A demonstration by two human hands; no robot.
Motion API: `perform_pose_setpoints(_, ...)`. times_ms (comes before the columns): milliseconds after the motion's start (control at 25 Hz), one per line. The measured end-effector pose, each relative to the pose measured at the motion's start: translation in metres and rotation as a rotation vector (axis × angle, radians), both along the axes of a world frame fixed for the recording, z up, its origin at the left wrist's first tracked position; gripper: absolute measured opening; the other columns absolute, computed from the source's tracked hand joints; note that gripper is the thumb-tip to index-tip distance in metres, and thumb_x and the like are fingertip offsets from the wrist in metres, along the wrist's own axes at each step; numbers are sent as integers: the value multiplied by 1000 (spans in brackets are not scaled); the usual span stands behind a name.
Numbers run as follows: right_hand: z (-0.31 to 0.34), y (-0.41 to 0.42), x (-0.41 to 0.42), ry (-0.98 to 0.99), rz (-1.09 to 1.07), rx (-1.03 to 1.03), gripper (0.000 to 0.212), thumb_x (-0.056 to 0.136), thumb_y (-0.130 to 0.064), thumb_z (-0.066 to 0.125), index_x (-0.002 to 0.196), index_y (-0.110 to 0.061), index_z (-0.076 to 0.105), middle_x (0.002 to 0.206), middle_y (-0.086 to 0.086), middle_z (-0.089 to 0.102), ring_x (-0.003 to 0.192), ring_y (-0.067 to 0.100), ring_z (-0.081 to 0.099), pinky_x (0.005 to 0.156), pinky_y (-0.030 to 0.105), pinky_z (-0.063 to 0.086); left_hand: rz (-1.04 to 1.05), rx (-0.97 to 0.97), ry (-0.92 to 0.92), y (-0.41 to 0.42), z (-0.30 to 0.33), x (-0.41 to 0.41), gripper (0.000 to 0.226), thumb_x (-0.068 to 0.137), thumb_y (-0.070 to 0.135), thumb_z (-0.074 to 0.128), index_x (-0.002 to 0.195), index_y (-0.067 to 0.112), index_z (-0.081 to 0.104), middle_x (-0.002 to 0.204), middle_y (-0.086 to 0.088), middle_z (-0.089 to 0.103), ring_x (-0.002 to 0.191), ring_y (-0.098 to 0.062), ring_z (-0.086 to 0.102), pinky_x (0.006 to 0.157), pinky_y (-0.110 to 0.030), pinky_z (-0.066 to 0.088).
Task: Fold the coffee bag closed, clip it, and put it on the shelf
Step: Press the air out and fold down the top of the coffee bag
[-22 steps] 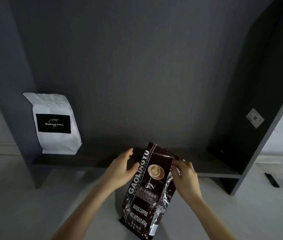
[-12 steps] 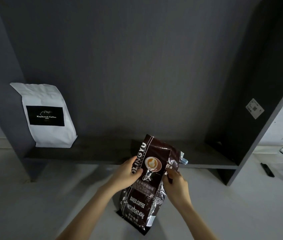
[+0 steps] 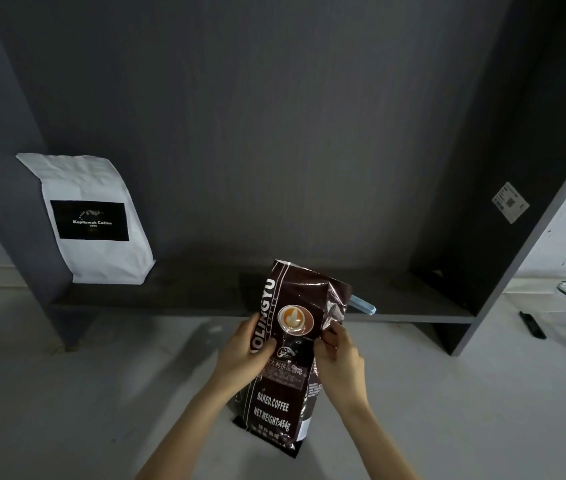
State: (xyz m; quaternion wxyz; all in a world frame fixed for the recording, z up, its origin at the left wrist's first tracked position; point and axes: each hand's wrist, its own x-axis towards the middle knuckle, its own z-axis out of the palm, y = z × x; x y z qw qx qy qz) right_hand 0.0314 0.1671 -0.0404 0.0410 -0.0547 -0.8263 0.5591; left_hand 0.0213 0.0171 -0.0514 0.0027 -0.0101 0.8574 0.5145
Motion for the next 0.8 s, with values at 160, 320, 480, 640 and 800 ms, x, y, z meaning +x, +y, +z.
perform_pose_setpoints(160, 0, -8, 5, 16, -5, -4, 30, 85, -10, 53, 115, -13, 55, 97, 4, 68, 98, 22, 64, 87, 35, 51, 58, 69, 58, -9, -2, 22, 43, 85, 18, 55, 125, 22, 42, 119, 5, 50, 106, -7, 49, 91, -25, 40)
perform_pose_setpoints(320, 1, -12, 13, 58, 18, 12, 45, 81, -26, 63, 123, -21, 49, 98, 2, 64, 94, 19, 62, 83, 30, 49, 138, 153, 110, -13, -5, 41, 31, 84, 13, 57, 112, 23, 47, 107, 12, 53, 92, 4, 52, 69, -6, 43)
perform_pose_setpoints(480, -1, -13, 14, 58, 1, 24, 50, 79, -35, 63, 125, -27, 47, 97, 10, 65, 87, 22, 61, 77, 32, 49, 152, 188, 134, -17, -9, 52, 24, 83, 14, 57, 101, 27, 47, 104, 12, 56, 95, 0, 55, 72, -6, 45)
perform_pose_setpoints(640, -2, -13, 20, 92, -3, -7, 42, 82, -26, 61, 122, -25, 50, 104, 8, 67, 90, 18, 63, 79, 27, 49, 233, 219, 226, -15, 6, 53, 11, 85, 21, 54, 95, 25, 51, 97, 3, 63, 88, -7, 60, 70, -10, 47)
perform_pose_setpoints(800, -1, -13, 23, 133, 7, 21, 37, 83, -19, 60, 119, -23, 54, 103, 8, 69, 85, 16, 63, 80, 30, 52, 256, 163, 324, -8, 26, 53, 6, 86, 31, 51, 82, 29, 56, 81, 5, 69, 73, -8, 65, 64, -19, 49)
